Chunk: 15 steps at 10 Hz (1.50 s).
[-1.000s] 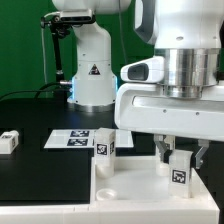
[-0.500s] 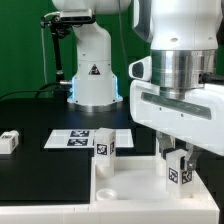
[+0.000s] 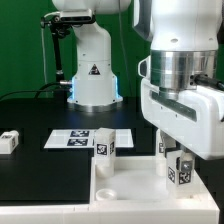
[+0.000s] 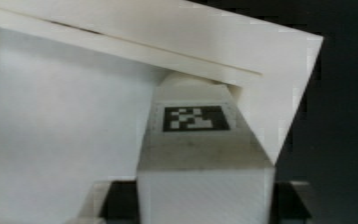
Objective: Assemble square table
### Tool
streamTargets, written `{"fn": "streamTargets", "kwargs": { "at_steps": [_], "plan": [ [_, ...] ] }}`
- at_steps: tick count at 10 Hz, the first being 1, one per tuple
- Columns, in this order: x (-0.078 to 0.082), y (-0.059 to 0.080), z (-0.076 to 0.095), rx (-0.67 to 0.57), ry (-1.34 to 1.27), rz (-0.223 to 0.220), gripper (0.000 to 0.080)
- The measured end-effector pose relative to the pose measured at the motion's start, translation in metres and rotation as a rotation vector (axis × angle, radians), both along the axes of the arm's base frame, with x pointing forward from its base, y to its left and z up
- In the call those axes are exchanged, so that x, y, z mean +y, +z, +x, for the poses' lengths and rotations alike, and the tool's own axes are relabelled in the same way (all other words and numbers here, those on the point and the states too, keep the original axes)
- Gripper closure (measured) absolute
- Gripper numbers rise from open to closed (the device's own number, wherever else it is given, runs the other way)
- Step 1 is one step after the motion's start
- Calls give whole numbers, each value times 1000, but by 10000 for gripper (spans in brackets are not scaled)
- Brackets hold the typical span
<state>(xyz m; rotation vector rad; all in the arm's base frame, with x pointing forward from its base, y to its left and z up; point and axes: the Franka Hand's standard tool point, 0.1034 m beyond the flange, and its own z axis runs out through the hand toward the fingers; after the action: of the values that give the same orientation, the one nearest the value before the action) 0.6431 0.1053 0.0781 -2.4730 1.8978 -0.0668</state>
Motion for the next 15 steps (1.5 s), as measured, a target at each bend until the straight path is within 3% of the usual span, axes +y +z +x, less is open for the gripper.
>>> {"fn": "streamTargets", "kwargs": {
  "at_steps": [1,2,3,7,10,15],
  "plan": [
    [0,0,0,1,52,-2,407],
    [1,0,-1,5,123,-8,236],
    [3,0,-1,9,180,-10,165],
    [2,0,-1,12,475,-26,150],
    [11,2,-4,22,858,-53,150],
    [8,1,-4,45,1290,-94,150]
  ]
}}
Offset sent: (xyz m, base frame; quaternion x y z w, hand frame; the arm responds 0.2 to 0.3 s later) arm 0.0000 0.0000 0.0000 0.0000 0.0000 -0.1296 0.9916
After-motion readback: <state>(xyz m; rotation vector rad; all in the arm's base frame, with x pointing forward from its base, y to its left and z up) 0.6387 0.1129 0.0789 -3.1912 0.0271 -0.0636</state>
